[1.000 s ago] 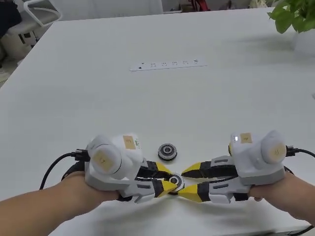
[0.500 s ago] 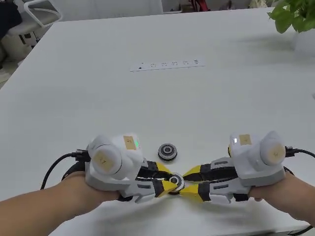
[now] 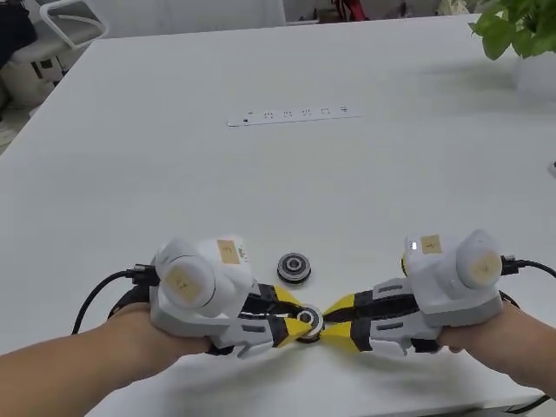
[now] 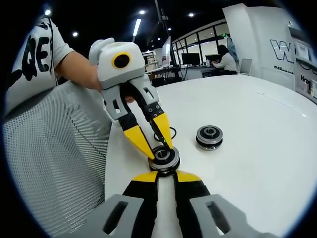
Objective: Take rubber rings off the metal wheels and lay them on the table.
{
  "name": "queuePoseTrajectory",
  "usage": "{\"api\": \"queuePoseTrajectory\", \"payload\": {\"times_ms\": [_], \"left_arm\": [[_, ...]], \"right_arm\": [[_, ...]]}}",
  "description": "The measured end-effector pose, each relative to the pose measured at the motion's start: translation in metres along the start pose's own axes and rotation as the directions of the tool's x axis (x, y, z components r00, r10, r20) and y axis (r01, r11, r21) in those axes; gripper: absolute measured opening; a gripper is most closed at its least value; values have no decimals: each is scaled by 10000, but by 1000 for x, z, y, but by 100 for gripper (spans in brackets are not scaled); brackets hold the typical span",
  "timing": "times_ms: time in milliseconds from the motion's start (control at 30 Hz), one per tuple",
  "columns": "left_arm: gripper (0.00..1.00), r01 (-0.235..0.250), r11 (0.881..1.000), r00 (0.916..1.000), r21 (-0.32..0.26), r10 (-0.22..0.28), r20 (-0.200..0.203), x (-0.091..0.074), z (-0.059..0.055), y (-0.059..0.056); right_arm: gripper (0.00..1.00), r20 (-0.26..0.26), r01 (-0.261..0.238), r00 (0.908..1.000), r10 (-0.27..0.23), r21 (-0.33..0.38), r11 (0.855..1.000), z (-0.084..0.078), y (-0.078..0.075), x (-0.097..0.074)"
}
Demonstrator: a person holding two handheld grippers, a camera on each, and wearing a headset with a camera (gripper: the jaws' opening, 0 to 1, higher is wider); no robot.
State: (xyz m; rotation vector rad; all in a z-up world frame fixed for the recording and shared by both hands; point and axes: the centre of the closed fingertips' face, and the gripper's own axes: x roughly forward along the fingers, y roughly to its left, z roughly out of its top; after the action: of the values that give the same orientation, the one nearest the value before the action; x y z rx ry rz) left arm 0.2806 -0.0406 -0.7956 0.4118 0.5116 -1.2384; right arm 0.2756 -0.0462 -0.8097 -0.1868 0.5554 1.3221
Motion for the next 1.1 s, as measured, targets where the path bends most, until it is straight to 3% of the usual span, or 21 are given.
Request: {"api": "queuePoseTrajectory", "payload": {"times_ms": [133,367,533,733,967,1100], "left_arm": [[13,25,10000,10000,-1,-25,33,0,0,0],[13,1,10000,10000,5,-1,45,0,0,0],[13,-5,10000,10000,78,5,25,-1,0,-1],[13,-25,9999,10000,124,25,-2,-1,0,-1],[13,-27,9998,10000,191,28,-36,-1,0,-1],[13,-37,9998,10000,195,38,-41,-1,0,-1]], "right_arm": [[2,57,38,10000,-39,284,9996,0,-3,-1],[0,93,71,9999,-78,734,9973,1,-5,0],[0,226,128,9996,-166,1626,9866,1,-6,0],[0,373,125,9991,-206,2036,9790,1,-6,-2],[0,715,104,9969,-318,2824,9592,5,-9,-6],[0,747,137,9965,-366,2857,9582,5,-8,-6]]}}
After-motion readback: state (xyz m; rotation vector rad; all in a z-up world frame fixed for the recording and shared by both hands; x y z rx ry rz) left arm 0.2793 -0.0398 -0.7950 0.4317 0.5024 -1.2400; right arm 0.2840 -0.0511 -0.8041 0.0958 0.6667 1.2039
